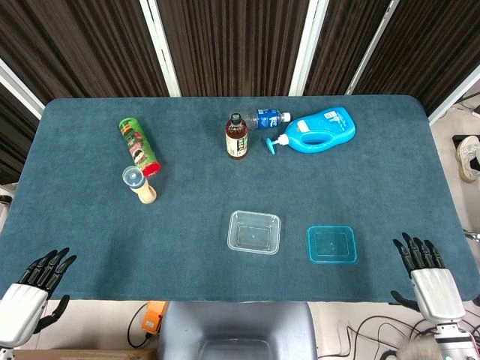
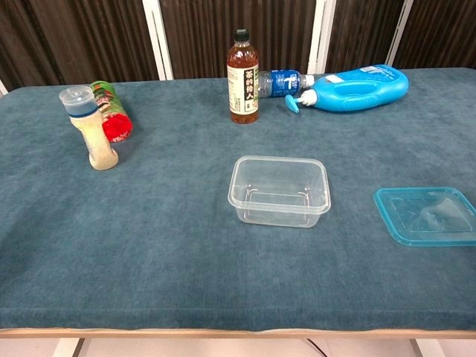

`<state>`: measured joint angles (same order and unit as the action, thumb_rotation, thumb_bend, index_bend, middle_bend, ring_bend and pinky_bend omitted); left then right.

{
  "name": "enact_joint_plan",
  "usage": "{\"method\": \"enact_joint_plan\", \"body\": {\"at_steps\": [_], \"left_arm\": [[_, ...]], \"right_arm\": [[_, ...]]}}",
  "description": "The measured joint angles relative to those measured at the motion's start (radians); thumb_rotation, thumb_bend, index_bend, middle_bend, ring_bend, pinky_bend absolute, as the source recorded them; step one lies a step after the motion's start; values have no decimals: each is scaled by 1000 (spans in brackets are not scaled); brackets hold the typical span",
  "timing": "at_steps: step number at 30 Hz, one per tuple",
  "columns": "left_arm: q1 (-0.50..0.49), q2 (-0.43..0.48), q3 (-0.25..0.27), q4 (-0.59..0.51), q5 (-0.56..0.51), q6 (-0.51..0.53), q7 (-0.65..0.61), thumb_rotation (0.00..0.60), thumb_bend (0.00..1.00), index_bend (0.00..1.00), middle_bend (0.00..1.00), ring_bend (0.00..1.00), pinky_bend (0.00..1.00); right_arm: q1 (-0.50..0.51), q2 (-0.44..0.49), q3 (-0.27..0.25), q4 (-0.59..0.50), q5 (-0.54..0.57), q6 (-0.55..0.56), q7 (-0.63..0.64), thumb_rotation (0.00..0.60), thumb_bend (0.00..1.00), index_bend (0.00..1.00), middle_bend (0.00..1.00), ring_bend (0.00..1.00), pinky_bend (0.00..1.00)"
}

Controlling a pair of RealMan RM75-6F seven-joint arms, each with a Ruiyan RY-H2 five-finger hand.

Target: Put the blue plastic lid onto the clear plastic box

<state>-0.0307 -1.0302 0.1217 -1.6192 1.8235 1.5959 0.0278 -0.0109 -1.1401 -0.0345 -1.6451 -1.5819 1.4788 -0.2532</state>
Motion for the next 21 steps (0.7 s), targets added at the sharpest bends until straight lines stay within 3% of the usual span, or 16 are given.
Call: {"method": "enact_joint_plan", "body": {"at_steps": [5,11,15,21], "left_arm": [[-12,1,-1,-1,-3,-22,-6,600,433,0,0,0,161],[-21,9,-9,2,-17,-23,-46,600,432,0,0,0,162],[-28,11,-12,6,-20,-30,-55,600,433,0,0,0,162],[-43,10,-20,4,-45,-60,-59,600,432,0,0,0,161]], "right_arm": [[14,-4,5,6,-6,-12,15,600,281,0,0,0,84],[87,7,37,-19,57,-146,9,600,278,0,0,0,84],[182,19,88,-62,194,-313,-58,600,278,0,0,0,84],[324,19,155,-108,455,-478,-195,600,278,19,0,0,84]]}}
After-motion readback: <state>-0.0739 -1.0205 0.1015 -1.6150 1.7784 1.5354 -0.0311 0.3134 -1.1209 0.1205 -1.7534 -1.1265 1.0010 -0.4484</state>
